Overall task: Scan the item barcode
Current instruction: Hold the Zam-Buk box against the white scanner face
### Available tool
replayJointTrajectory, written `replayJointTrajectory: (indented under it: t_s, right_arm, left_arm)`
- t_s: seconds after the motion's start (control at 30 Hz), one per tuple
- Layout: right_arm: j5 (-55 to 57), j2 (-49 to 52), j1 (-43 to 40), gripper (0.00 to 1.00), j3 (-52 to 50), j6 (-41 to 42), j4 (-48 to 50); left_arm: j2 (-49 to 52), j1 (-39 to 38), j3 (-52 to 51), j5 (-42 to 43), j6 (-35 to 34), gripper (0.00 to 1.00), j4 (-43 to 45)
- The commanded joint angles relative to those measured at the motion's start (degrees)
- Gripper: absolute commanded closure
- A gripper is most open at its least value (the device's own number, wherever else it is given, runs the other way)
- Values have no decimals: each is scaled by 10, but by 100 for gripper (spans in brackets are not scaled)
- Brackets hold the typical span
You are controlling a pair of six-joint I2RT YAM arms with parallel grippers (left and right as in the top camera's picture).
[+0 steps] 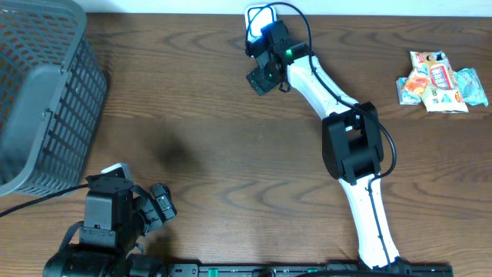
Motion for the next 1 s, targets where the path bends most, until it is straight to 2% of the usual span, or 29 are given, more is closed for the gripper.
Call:
replayJointTrajectory:
  t_s: [0.0,0.07,0.2,0.33,0.7,0.97]
  right_arm:
    - [-13,7,2,37,2,6,-6]
    - [-13,14,3,37,2,7,-8]
    - [-13,20,3,48,2,33,-9]
    - [-13,9,1,52,7,51,-7]
    - [-13,-99,1,53,11,75,40]
    - [-10,-120,-9,51,10,74,165]
  left_arm:
    - [-2,1,-1,-5,1,2,-2]
    - [-2,1,-1,-5,1,2,-1]
    - [-2,1,-1,-5,1,2,-1]
    - [-2,1,-1,-5,1,3,-1]
    - [-2,1,-1,-5,1,3,-1]
    - [-2,1,-1,-5,1,2,-1]
